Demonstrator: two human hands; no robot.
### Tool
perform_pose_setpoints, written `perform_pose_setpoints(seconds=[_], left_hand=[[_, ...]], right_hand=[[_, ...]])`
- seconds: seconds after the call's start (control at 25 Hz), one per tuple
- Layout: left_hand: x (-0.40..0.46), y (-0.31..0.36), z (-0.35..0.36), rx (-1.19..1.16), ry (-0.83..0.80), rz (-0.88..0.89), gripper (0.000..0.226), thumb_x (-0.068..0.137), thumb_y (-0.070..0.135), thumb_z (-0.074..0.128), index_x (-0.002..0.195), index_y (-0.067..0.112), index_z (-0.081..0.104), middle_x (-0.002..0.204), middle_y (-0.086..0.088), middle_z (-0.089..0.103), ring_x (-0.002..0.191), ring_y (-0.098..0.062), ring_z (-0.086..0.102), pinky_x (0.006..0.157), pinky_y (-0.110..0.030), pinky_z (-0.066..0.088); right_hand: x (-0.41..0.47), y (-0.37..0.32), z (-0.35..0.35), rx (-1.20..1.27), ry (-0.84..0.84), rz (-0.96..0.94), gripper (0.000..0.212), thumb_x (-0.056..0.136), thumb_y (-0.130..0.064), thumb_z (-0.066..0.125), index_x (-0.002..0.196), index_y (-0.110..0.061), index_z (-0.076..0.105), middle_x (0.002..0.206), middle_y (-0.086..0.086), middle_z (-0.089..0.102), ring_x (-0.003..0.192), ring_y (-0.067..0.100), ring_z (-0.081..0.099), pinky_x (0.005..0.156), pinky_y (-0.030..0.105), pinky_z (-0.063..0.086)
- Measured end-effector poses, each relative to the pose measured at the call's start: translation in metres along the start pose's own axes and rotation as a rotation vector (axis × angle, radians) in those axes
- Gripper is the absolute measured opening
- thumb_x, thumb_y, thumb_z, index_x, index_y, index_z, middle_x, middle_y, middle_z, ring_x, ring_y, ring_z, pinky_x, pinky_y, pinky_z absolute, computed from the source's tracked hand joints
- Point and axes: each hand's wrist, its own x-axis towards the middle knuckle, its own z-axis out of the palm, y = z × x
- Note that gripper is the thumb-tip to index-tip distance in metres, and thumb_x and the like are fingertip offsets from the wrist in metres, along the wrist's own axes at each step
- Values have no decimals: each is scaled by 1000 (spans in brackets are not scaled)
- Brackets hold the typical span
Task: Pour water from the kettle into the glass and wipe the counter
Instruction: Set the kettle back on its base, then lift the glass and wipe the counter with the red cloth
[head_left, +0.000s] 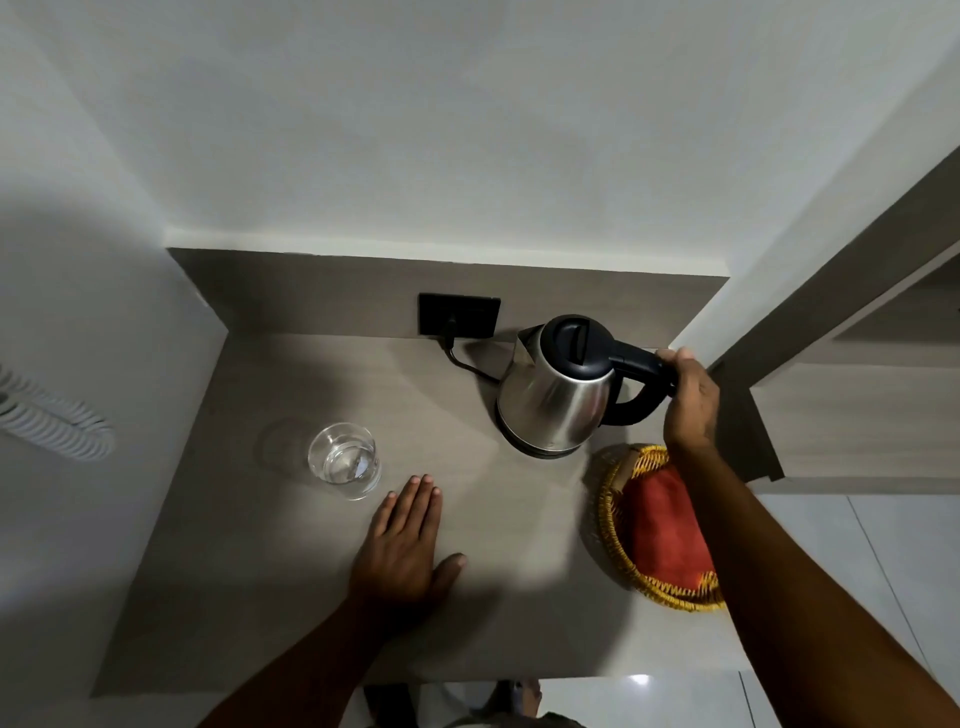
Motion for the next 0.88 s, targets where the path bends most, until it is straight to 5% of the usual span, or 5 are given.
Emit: perform_pose_setpoints(seconds=[0.16,0.32,0.56,0.72,0.88], left_hand=[[-3,4,-5,-22,-66,-12,90,96,67,39,157,2,30,166,-19,27,156,-32,20,124,-51,20],[-5,3,-24,-67,-127,-47,94,95,71,24,160,5,19,170,-15,13,159,-29,6,129,-47,7],[-40,-2,-42,-478,283,-431,63,71,62,68,110,13,58,112,-8,60,112,-32,55,101,-47,47],[-30,-27,-53,-598,363,-727,84,56,31,100,118,-7,58,115,-27,60,113,-46,56,102,-47,45],[-1,-60,-75,-706,400,-639,85,46,20,104,119,2,64,116,-16,71,110,-31,68,97,-45,56]], right_hand=[[-38,12,-38,-144,176,14,40,105,-46,42,114,-17,68,105,3,68,101,17,63,78,26,48],[-80,55,-58,-688,-90,41,46,103,-39,52,134,-6,53,136,22,53,121,37,51,97,44,47],[-100,103,-65,-1157,-259,54,88,93,-68,46,157,-14,19,164,25,8,148,46,9,119,61,9],[-99,116,-64,-1198,-250,82,97,88,-76,41,159,-16,11,164,26,1,149,45,3,119,61,6],[-100,126,-54,-1165,-290,72,93,91,-75,34,159,-17,8,165,25,-2,149,45,1,118,61,4]])
